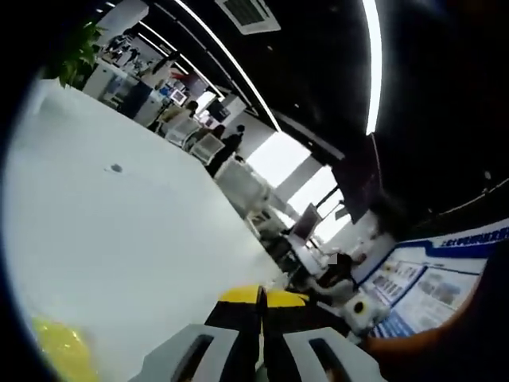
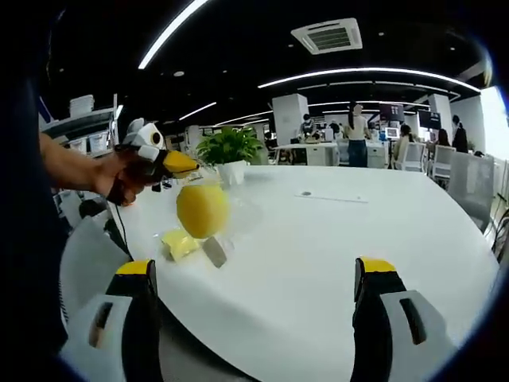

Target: Compare the silicone blocks by pressing each to a similar depth, holding the contact briefly, and releasing to observe deformation and rebound differences across the visible hardness samples.

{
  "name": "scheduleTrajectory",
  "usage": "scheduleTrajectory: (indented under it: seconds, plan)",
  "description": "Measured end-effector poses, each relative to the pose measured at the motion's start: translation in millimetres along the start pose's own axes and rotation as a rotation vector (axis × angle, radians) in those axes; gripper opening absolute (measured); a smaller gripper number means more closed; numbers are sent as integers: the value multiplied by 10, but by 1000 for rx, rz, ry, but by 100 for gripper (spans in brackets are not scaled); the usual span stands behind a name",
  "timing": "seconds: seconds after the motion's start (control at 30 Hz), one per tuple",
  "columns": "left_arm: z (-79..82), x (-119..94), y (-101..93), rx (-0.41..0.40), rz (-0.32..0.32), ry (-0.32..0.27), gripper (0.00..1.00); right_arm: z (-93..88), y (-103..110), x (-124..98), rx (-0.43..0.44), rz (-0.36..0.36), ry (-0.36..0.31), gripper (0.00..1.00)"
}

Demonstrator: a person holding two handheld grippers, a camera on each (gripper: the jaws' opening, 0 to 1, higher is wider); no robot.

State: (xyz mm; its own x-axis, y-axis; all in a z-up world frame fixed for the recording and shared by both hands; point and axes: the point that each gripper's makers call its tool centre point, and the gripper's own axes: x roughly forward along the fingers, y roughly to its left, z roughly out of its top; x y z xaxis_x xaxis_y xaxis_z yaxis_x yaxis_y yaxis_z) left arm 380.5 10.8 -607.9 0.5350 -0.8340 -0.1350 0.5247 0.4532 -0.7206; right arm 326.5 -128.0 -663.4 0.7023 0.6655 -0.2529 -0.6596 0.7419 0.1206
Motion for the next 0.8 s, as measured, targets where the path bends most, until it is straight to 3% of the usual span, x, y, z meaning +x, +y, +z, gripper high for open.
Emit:
scheduleTrajectory:
  seconds: [0.2, 0.37, 0.53, 0.8]
  plan:
    - [-78, -25, 179, -76, 23, -30, 0, -48, 30, -18, 5, 1, 8, 97]
    - [-166, -34, 307, -109, 35, -20, 0, -90, 14, -22, 11, 1, 24, 97]
    - [-256, -31, 457, -110, 68, 3, 0, -63, -4, 4, 5, 3, 26, 97]
    - [-251, -47, 706, -79, 138, -15, 0, -105, 27, 15, 6, 1, 40, 97]
